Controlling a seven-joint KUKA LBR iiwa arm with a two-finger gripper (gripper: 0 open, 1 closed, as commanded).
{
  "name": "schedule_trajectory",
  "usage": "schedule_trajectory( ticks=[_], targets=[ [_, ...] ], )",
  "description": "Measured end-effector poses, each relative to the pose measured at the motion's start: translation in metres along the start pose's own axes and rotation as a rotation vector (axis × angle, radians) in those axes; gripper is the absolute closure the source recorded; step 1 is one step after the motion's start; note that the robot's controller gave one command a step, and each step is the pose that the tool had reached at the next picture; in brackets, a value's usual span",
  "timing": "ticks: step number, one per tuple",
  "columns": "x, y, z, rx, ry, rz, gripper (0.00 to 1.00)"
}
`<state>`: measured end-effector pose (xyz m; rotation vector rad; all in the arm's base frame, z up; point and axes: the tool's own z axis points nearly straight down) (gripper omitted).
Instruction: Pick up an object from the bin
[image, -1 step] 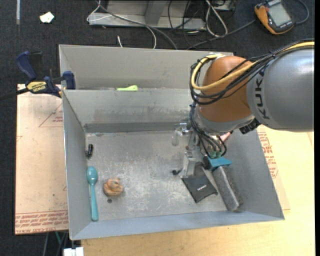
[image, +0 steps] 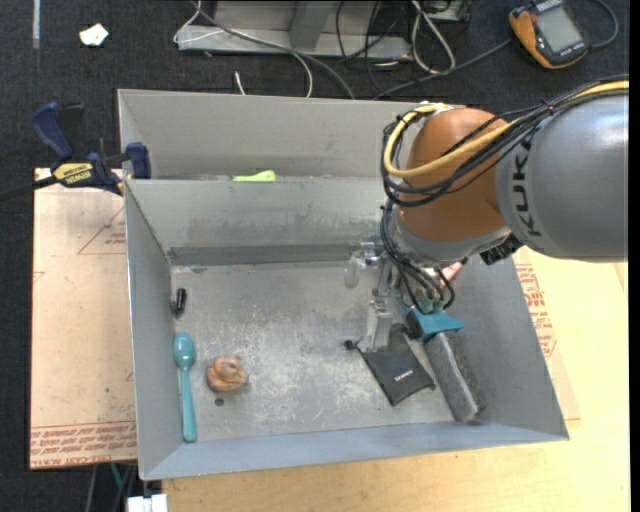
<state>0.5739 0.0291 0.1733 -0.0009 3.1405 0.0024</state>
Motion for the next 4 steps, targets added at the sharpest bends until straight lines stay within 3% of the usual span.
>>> schedule_trajectory(
  ticks=[1,2,4],
  targets=[
    [0.000,-0.069,0.087,0.000,-0.003,-0.056,0.00],
    [0.007,-0.085,0.100,-0.002,-0.005,-0.044,0.00],
    [0.005,-0.085,0.097,-0.002,-0.006,-0.044,0.00]
  ],
)
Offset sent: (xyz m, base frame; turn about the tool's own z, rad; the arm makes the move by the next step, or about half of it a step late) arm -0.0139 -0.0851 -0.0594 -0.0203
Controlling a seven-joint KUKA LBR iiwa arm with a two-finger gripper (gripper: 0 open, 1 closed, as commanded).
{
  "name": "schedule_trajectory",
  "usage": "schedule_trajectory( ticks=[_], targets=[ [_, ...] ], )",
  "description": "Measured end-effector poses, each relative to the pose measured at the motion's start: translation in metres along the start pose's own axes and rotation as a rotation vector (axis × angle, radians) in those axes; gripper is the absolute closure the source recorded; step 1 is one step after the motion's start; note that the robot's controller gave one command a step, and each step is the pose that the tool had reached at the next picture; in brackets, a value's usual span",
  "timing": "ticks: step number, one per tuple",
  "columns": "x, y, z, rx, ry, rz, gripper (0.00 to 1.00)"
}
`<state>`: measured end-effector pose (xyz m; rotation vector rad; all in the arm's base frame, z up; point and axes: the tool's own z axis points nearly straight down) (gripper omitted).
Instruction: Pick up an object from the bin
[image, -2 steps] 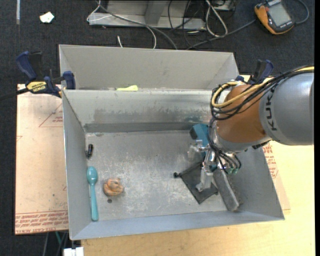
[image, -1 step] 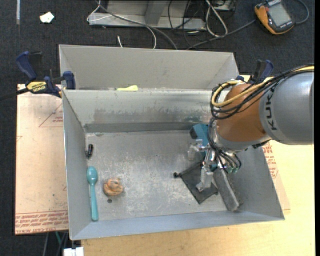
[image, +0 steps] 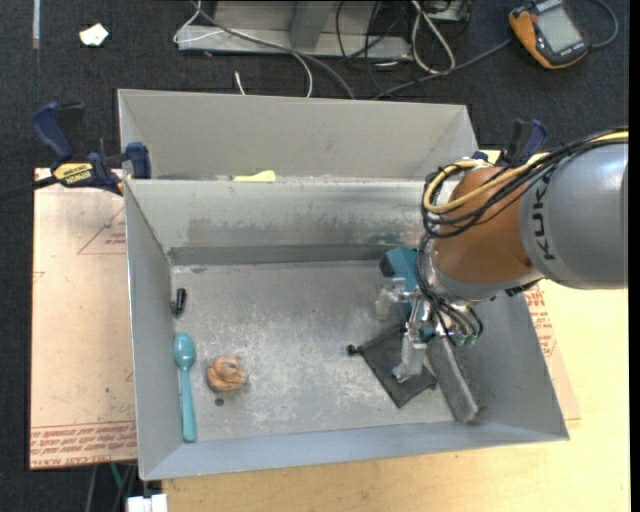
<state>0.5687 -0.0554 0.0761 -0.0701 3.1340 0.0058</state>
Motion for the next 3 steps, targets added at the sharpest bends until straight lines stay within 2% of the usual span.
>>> schedule_trajectory(
  ticks=[1,3],
  targets=[
    [-0.0005,-0.0001,0.0035,-0.001,0.003,0.001,1.00],
    [-0.0009,-0.0002,0.0016,-0.001,0.001,0.002,1.00]
  ],
)
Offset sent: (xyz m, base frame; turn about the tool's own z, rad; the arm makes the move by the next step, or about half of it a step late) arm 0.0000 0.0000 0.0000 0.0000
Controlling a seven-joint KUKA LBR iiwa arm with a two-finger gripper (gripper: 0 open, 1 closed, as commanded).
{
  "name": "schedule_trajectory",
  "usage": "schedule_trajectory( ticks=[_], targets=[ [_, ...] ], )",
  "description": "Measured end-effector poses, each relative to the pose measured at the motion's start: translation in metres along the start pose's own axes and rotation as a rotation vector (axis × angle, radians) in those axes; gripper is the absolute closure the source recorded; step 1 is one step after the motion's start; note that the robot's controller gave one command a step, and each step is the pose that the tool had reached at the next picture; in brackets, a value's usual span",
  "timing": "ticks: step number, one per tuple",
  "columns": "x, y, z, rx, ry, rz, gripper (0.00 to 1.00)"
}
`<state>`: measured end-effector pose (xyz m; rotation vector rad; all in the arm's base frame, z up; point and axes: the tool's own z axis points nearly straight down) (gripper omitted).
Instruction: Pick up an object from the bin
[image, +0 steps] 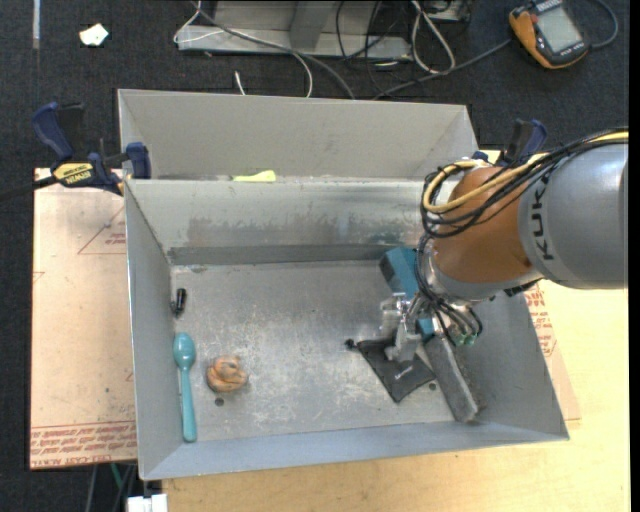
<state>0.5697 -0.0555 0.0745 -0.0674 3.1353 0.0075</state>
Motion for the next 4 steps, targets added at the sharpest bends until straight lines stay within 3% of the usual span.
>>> schedule_trajectory(
  ticks=[1,2,3,4],
  targets=[
    [0.000,0.000,-0.004,0.000,0.000,0.001,1.00],
    [0.003,0.001,-0.033,-0.002,0.010,0.001,1.00],
    [-0.001,0.001,-0.071,0.000,-0.003,0.001,1.00],
    [0.000,0.001,-0.093,-0.001,0.001,0.001,1.00]
  ],
)
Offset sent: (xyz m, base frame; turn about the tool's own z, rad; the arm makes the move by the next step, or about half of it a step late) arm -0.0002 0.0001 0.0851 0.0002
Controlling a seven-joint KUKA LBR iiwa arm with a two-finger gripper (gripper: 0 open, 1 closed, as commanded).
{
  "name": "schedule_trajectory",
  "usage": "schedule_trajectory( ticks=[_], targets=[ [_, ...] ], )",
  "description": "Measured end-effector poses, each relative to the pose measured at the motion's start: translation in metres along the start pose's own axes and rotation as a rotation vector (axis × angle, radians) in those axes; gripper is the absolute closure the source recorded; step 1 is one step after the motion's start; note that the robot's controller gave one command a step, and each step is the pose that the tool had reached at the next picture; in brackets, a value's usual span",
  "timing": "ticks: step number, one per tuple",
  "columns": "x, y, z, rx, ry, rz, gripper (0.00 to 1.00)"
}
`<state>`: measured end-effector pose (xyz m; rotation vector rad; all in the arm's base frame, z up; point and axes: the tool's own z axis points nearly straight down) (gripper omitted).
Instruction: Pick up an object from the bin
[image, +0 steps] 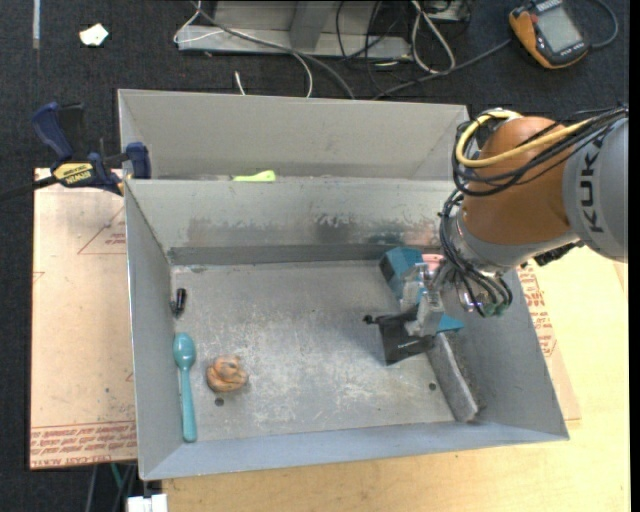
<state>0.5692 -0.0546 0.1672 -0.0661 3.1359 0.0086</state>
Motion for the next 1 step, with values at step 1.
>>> schedule_trajectory(
  ticks=[1],
  targets=[
    [0.0004,0.0007,-0.0420,-0.001,0.003,0.000,1.00]
  ],
)
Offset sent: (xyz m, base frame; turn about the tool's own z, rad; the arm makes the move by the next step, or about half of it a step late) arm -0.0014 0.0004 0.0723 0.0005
